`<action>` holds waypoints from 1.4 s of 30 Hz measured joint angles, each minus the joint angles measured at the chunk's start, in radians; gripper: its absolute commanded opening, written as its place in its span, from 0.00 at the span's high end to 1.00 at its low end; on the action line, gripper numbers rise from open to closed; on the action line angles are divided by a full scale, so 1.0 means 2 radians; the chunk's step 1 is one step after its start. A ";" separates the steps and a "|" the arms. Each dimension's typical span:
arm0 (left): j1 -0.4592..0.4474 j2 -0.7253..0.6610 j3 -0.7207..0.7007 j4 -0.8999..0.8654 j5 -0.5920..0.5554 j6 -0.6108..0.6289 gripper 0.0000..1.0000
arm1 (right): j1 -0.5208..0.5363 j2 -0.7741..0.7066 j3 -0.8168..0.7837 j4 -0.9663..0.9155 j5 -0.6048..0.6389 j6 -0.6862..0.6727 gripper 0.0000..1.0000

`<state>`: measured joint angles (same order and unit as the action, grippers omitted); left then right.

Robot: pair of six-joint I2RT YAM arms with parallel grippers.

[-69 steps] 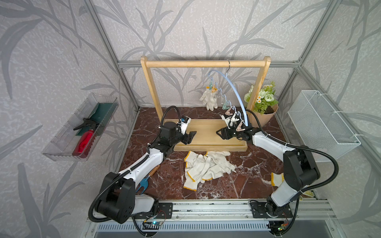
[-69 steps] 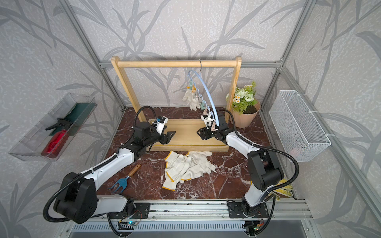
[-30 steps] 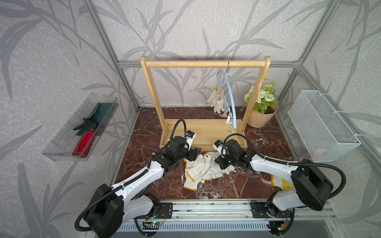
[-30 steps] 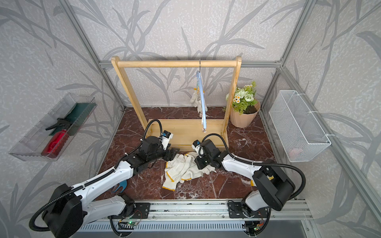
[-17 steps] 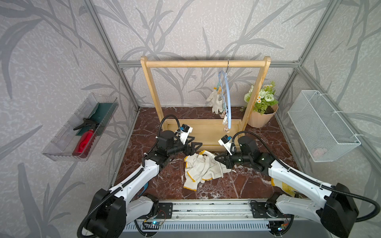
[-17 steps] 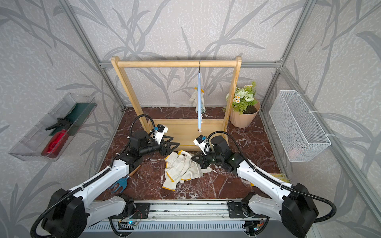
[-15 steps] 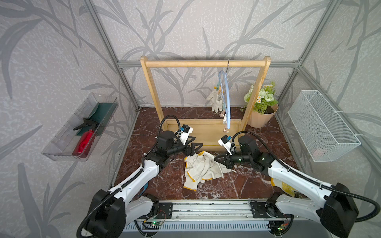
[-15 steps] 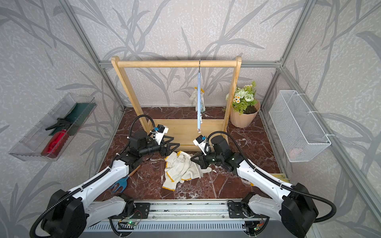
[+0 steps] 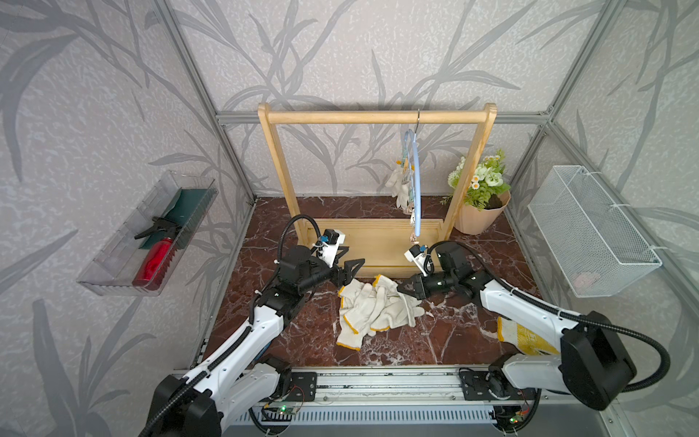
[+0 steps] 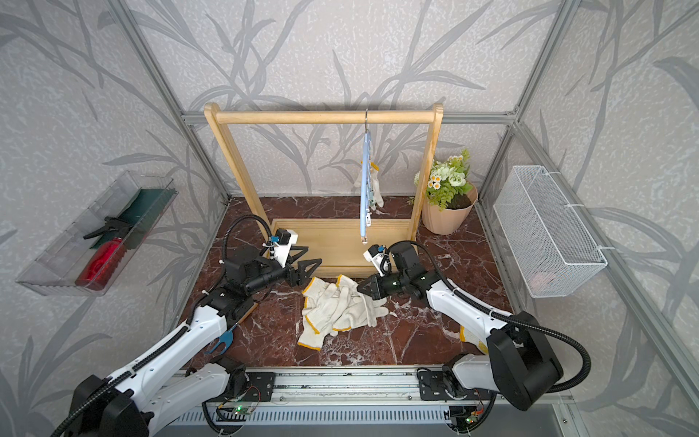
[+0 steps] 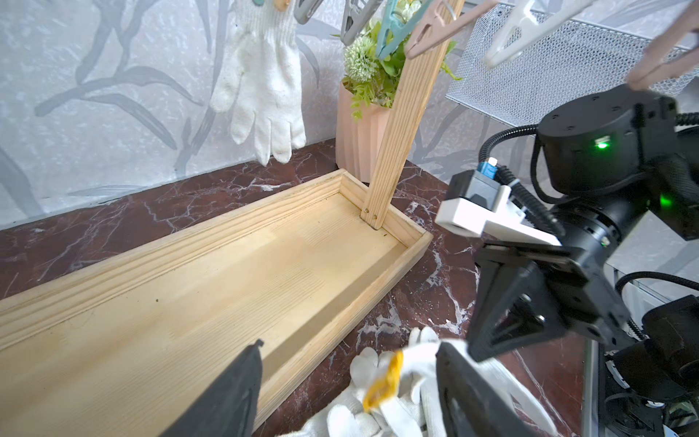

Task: Clip the gloves onto a hanger to dry
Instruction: Adjust the glove at the center of the board, then pick up the glove from the center of the board.

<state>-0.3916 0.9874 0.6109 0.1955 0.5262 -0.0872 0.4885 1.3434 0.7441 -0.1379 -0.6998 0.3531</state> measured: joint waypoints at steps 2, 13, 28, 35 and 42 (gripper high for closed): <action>0.000 0.000 0.000 0.000 -0.001 0.000 0.28 | -0.016 0.013 0.002 -0.013 0.019 -0.007 0.90; 0.000 0.007 0.000 0.000 0.004 0.001 0.28 | -0.042 0.099 0.081 -0.046 0.063 -0.097 0.51; 0.000 0.006 0.000 -0.003 -0.002 0.003 0.29 | 0.061 0.119 0.127 -0.100 0.120 -0.203 0.49; 0.001 0.006 0.000 -0.004 -0.005 0.003 0.29 | 0.097 0.119 0.127 -0.132 0.184 -0.226 0.52; 0.001 0.000 0.000 -0.005 -0.013 0.003 0.29 | 0.123 0.157 0.155 -0.142 0.243 -0.239 0.60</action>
<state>-0.3889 0.9882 0.6102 0.1856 0.5007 -0.0807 0.7349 1.6569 1.0538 -0.4229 -0.2134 -0.1249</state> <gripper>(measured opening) 0.715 0.409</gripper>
